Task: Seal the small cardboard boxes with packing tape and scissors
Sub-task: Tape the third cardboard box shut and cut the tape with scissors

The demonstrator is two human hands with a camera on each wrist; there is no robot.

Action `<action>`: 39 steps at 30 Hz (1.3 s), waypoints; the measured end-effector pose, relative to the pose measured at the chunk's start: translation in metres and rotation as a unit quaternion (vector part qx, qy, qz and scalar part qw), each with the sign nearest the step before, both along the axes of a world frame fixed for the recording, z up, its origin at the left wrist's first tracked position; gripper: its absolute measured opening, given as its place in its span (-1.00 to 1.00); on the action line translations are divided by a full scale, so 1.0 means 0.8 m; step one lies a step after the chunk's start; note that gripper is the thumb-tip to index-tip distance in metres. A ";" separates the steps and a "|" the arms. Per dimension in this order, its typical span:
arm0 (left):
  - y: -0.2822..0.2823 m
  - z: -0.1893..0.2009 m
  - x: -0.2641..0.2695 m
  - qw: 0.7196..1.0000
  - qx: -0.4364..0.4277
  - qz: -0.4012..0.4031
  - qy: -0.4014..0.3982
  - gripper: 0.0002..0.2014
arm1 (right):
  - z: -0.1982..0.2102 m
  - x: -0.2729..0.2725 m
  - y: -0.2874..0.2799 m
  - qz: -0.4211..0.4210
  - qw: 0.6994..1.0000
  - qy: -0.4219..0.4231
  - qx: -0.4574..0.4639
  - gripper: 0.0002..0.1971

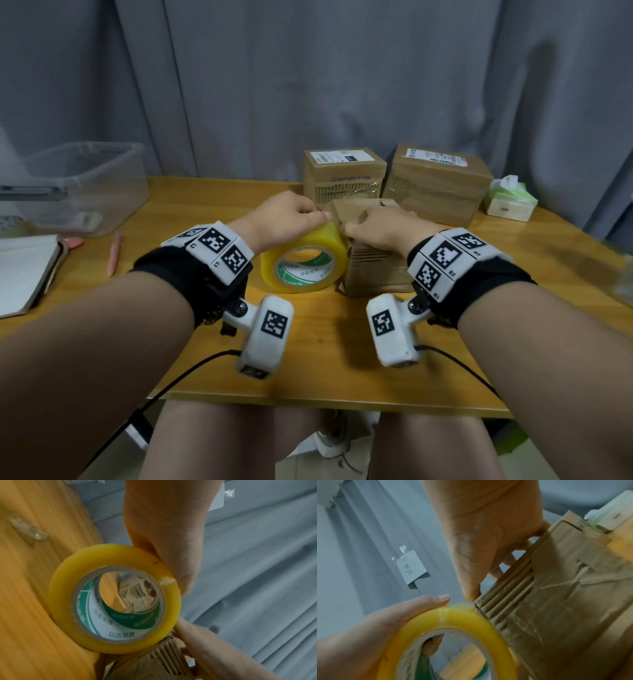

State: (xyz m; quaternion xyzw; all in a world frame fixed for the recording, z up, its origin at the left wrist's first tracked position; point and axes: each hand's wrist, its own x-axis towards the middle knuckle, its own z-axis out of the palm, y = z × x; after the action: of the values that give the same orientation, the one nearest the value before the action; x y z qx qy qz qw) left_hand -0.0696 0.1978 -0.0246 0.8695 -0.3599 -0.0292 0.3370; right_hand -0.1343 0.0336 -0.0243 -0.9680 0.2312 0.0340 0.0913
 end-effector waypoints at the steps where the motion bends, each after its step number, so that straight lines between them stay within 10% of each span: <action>1: 0.001 0.001 -0.001 1.000 0.004 -0.009 -0.003 -0.67 | 0.001 0.001 -0.002 0.007 1.000 0.000 -0.012 -0.33; 16: 0.033 0.006 -0.028 0.999 0.009 -0.053 0.002 -0.56 | -0.009 -0.024 0.005 0.007 0.997 -0.049 0.058 0.03; 31: 0.037 0.000 -0.009 1.000 0.005 -0.005 -0.025 -0.59 | -0.005 0.005 0.017 0.044 0.995 -0.076 0.055 -0.28; 39: 0.049 -0.001 -0.025 0.998 0.017 -0.038 -0.047 -0.52 | -0.013 0.006 0.018 0.068 0.996 -0.041 0.037 -0.11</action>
State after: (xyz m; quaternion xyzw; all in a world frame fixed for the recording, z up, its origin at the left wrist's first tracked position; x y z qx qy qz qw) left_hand -0.0895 0.2372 -0.0255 0.8613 -0.4073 -0.0072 0.3037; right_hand -0.1295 0.0479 -0.0345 -0.9779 0.1599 0.0090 0.1341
